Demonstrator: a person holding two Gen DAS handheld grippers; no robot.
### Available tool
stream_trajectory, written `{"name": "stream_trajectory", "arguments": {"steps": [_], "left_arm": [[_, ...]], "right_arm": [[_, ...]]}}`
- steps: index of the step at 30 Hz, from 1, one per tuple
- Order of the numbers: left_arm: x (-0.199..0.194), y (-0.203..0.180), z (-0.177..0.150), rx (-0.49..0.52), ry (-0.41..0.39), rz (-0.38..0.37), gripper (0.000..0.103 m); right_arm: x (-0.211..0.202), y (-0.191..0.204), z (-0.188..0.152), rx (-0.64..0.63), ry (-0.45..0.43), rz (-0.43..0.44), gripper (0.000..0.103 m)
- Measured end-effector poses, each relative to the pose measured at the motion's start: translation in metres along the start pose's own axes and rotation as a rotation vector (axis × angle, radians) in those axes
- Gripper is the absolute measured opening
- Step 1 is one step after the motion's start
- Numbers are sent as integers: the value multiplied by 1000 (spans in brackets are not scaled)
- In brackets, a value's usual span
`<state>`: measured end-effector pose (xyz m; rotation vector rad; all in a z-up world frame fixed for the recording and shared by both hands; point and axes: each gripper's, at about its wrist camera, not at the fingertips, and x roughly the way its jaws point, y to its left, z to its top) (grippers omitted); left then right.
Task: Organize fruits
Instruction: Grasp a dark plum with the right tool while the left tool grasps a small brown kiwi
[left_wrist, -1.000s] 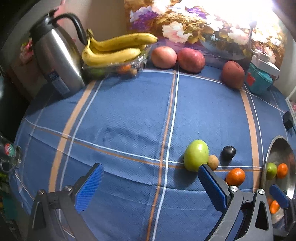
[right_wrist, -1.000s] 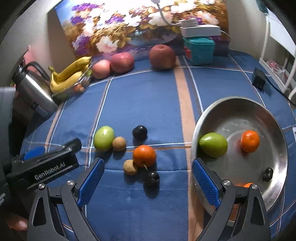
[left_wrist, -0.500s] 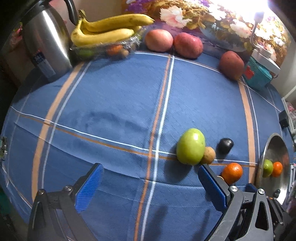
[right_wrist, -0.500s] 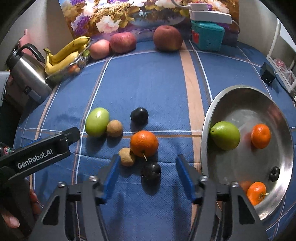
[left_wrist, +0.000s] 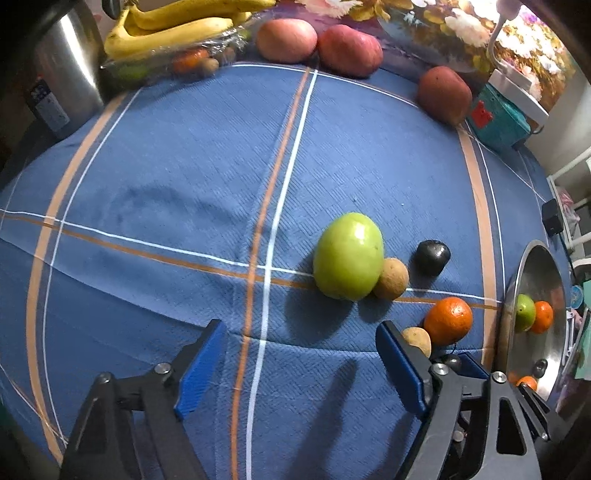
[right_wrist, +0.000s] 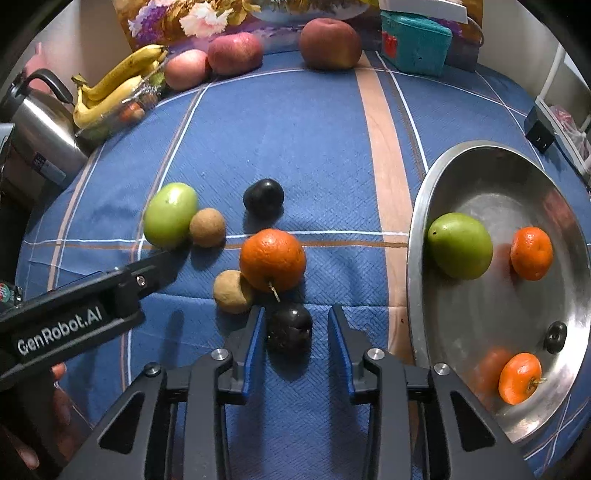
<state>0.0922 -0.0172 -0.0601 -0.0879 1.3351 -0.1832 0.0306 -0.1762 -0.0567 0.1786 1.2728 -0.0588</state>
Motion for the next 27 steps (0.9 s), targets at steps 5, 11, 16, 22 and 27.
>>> {"name": "stream_trajectory", "arguments": {"steps": [5,11,16,22,27], "left_arm": [[0,-4,0,1,0,-6,81],[-2,-9,1,3,-7,-20,72],[-5,-10,3,-8,-12,-59,69],[-5,-20,2,12,-1,-103,68],[-1,-33,0,29,20,-166,56]], "right_arm": [[0,5,0,-24,3,-17,33],[-1,10,1,-32,-1,-13,25],[-6,13,4,-20,-29,-6,24],[-28,2,7,30,-94,-2,24],[-36,-11,8,83,-111,-3,24]]}}
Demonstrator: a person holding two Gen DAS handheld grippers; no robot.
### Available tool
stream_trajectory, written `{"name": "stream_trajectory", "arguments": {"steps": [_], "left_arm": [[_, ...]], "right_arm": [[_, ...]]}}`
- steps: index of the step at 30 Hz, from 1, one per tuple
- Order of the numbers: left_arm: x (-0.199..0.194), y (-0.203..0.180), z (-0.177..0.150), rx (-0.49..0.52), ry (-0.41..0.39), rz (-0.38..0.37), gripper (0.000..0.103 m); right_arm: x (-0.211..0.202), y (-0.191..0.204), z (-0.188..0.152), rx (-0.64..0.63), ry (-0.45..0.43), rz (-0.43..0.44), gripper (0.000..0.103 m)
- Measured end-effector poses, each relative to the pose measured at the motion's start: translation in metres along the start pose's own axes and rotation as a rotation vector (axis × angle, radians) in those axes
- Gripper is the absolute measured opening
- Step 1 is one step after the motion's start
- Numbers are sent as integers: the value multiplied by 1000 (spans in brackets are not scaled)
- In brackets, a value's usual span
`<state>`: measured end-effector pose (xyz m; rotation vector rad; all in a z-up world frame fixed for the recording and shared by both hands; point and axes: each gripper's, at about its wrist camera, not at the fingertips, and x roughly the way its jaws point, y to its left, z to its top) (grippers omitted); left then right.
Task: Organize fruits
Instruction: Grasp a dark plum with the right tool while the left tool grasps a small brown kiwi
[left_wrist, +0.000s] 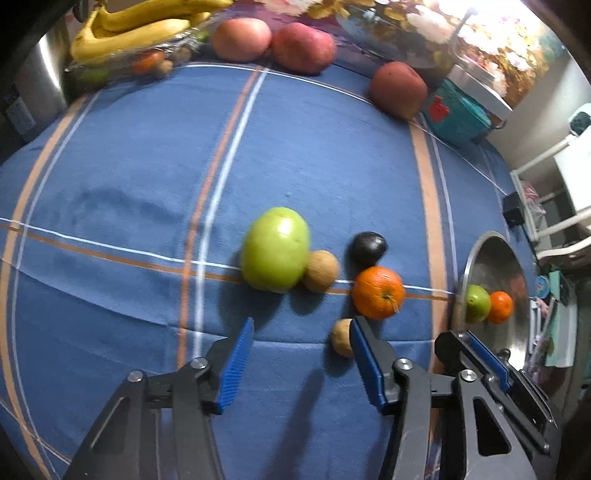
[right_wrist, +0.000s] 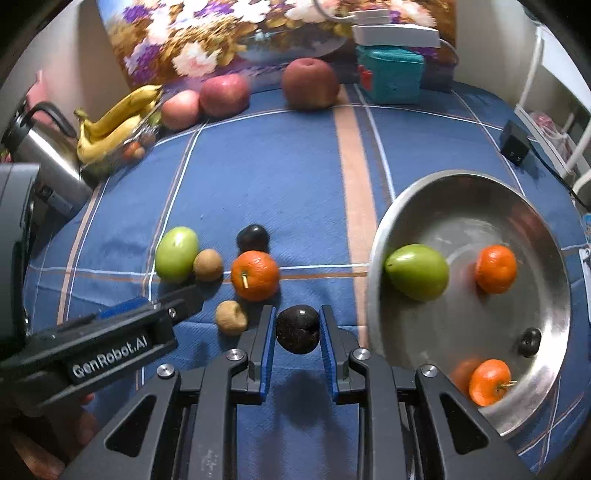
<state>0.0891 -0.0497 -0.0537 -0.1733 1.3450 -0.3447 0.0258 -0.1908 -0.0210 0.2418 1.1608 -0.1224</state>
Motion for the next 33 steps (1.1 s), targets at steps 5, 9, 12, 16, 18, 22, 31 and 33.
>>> {"name": "stream_trajectory", "arguments": {"steps": [5,9,12,16,18,22,31,33], "left_arm": [[6,-16,-4,37,16,-36,54],[12,-27,-6,54,26,-47,48],[23,-36,-6,68,31,-30,43],[30,-40,-2,70,36,-34,38],[32,-44,-1,77,33,-34,30],[31,-43,-2,80,29,-29,26],[11,-31,-3,66,-12,-21,25],[5,-28,-3,58,-28,-18,25]], "right_arm": [[-10,-16,2,65,-29,12,24],[-15,-20,2,82,-39,14,24],[-15,-20,1,77,-35,16,24],[-14,-19,0,73,-34,19,24],[-14,-20,1,73,-35,21,24],[-15,-21,0,73,-35,24,24],[-15,-22,0,72,-34,27,24],[-14,-22,0,72,-30,27,24]]}}
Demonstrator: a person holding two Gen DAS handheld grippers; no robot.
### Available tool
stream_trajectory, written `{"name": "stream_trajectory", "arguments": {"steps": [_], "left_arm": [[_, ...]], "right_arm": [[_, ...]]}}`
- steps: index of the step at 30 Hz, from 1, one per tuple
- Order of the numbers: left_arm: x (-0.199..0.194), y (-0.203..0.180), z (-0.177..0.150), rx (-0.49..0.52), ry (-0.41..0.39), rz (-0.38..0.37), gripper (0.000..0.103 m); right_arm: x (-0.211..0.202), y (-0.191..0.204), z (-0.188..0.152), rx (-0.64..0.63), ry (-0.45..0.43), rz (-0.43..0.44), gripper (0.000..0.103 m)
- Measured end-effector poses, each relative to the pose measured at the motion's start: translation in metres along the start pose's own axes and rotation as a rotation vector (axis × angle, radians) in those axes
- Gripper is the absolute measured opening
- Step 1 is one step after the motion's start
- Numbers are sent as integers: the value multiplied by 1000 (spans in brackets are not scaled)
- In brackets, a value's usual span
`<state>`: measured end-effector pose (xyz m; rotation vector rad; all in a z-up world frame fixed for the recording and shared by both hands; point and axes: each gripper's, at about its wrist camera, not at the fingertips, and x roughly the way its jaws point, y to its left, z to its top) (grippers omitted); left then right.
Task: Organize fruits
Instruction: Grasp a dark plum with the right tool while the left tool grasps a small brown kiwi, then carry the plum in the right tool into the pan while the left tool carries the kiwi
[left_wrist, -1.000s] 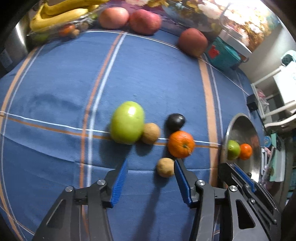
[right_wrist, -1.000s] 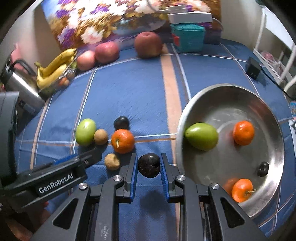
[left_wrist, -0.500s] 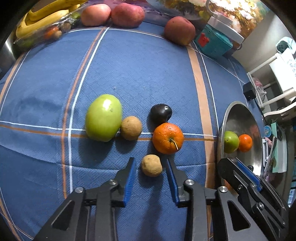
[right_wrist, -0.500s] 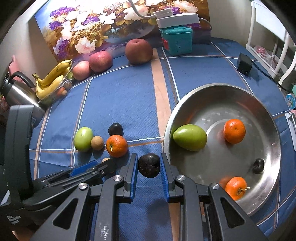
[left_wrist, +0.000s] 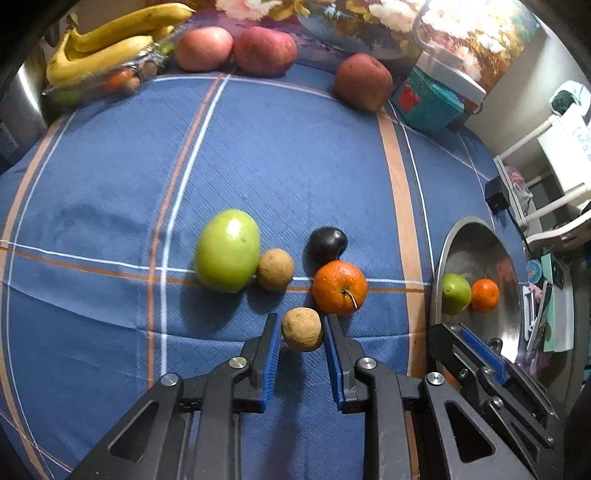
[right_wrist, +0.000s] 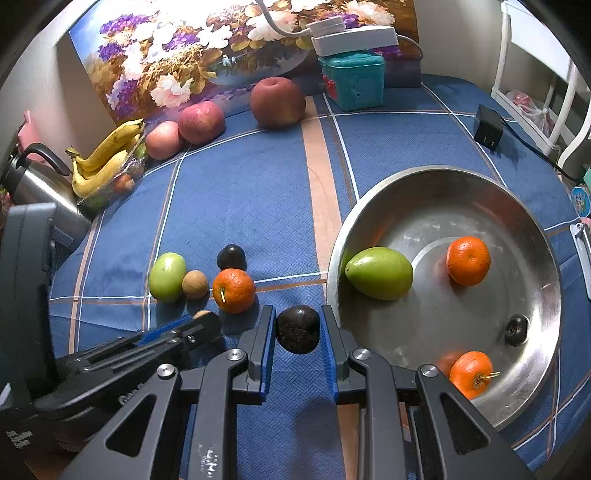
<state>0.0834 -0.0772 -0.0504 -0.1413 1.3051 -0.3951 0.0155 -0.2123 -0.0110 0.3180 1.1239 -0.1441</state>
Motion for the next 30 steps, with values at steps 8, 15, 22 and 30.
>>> {"name": "stream_trajectory", "arguments": {"steps": [8,15,22,30], "left_arm": [[-31,10,3,-22,-95,9,25],[-49,4,2,-4,-146,-5,25],[-52,-31,4,68,-161,-36,25],[-45,-96,-8,249,-136,-92,25]], "right_arm": [[-1,-6,1,23,-4,-4,24],[-9,-20,3,58,-28,-25,24],[-25,-55,6,147,-68,-112,24],[-41,-105,4,286,-105,-199,24]]}}
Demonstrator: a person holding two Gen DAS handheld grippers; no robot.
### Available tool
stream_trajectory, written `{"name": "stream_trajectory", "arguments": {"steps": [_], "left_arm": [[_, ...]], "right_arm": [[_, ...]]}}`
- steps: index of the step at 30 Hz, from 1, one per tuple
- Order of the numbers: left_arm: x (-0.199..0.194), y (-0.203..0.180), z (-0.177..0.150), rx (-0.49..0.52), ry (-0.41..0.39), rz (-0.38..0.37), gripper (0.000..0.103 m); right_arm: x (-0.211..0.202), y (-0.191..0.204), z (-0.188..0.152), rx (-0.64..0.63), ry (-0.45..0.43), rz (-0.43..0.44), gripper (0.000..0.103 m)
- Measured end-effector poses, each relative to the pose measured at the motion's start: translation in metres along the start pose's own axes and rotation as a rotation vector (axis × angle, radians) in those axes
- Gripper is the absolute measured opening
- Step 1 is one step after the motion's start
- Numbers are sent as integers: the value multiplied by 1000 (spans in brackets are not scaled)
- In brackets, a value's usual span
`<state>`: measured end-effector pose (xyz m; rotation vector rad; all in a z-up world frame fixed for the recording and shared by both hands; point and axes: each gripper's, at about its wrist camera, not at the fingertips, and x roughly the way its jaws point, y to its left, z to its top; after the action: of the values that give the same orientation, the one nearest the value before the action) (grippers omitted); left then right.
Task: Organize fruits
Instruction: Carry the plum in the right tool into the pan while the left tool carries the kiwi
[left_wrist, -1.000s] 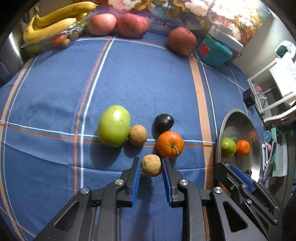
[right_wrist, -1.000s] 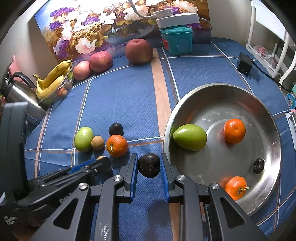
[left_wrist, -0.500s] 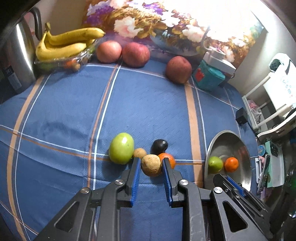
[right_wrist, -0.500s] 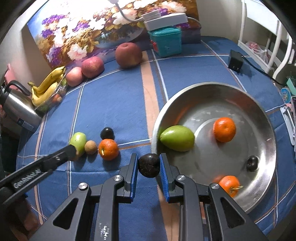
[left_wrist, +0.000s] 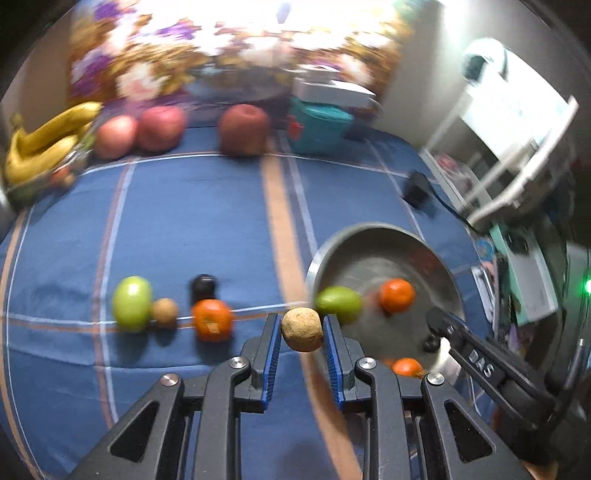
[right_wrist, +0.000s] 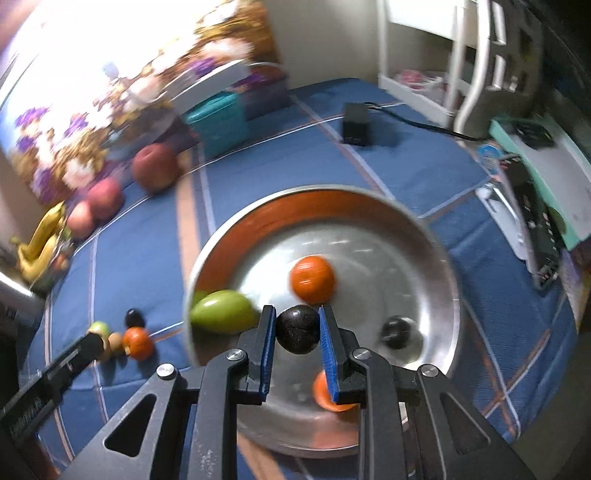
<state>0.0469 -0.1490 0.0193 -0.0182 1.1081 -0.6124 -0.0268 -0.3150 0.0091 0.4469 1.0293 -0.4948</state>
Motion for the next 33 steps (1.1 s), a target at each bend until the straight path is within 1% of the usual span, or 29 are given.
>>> {"name": "stream_trajectory", "arguments": {"steps": [2,5,9,14,18,33], "left_arm": [[3,-14,-2,43,1,-7,25],[6,-25,-4,73,4,-25,25],[17,-30,-7,90,21,-31,25],[28,-36,-11,109,55,-32,25],[34,-38,-14,118,69,-25,25],[41,-37,-16,117,105,-25,26]], "right_arm": [[-1,-10,1,19,-4,-6,24],[-3,-18,2,37,-7,-13,24],[0,-21,2,38,8,-12,24],[14,-21,0,36,50,-18,25],[20,-21,-3,36,73,-27,25],[22,-22,-2,37,86,-36,25]]}}
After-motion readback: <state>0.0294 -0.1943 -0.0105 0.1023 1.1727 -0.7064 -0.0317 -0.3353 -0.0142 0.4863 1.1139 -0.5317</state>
